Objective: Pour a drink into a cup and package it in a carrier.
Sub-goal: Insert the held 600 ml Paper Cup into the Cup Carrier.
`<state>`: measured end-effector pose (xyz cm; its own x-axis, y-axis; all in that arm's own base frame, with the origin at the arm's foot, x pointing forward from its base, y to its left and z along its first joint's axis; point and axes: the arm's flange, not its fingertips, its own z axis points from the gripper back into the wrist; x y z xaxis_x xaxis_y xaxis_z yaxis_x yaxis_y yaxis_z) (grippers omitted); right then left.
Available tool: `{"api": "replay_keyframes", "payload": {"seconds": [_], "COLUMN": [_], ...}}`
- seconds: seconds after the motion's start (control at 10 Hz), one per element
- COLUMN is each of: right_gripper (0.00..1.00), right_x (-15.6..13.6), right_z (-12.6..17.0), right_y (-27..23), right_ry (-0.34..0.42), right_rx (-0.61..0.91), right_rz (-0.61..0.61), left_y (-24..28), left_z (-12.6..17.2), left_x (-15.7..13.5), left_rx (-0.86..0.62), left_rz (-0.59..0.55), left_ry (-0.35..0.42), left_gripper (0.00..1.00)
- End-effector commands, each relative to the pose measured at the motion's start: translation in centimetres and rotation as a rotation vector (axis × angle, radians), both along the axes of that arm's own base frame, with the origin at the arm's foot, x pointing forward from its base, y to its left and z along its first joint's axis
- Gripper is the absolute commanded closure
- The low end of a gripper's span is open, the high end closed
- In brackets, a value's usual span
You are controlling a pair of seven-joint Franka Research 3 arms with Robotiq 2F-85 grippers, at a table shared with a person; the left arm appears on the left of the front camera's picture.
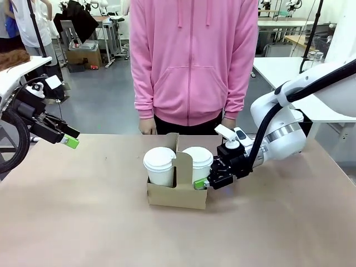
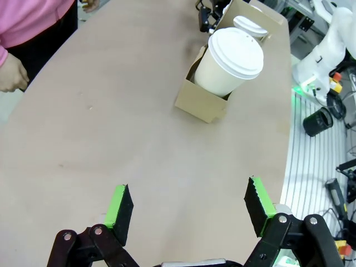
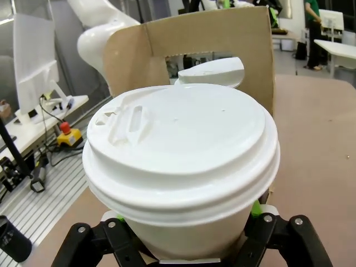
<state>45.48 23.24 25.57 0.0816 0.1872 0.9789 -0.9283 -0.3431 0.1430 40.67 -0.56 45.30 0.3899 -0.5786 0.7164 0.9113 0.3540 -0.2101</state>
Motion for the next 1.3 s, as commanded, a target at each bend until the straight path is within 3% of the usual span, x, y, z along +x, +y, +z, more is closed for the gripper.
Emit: {"api": "replay_keyframes", "payload": {"seconds": [0.0, 0.6, 0.8, 1.1, 1.2], "right_gripper": [0.0, 0.0, 0.0, 0.0, 0.0], "right_x": [0.2, 1.0, -0.5, -5.9, -7.4], "right_z": [0.6, 5.2, 8.2, 12.1, 12.7], "right_y": [-0.8, -9.7, -16.0, -25.4, -27.3], "right_ry": [-0.052, -0.099, -0.018, 0.165, 0.186], "right_rx": [0.008, -0.035, -0.177, -0.351, -0.393], "right_rz": [0.007, -0.163, -0.411, -0.748, -0.83], "left_y": [0.1, 0.1, 0.1, 0.1, 0.1], "left_z": [0.0, 0.0, 0.0, 0.0, 0.0], "left_x": [0.0, 0.0, 0.0, 0.0, 0.0], "left_rx": [-0.005, -0.005, -0.005, -0.005, -0.005], "left_rz": [-0.011, -0.011, -0.011, -0.011, -0.011], "left_ry": [-0.008, -0.008, -0.008, -0.008, -0.008], "left_gripper": [0.0, 0.0, 0.0, 0.0, 0.0]}}
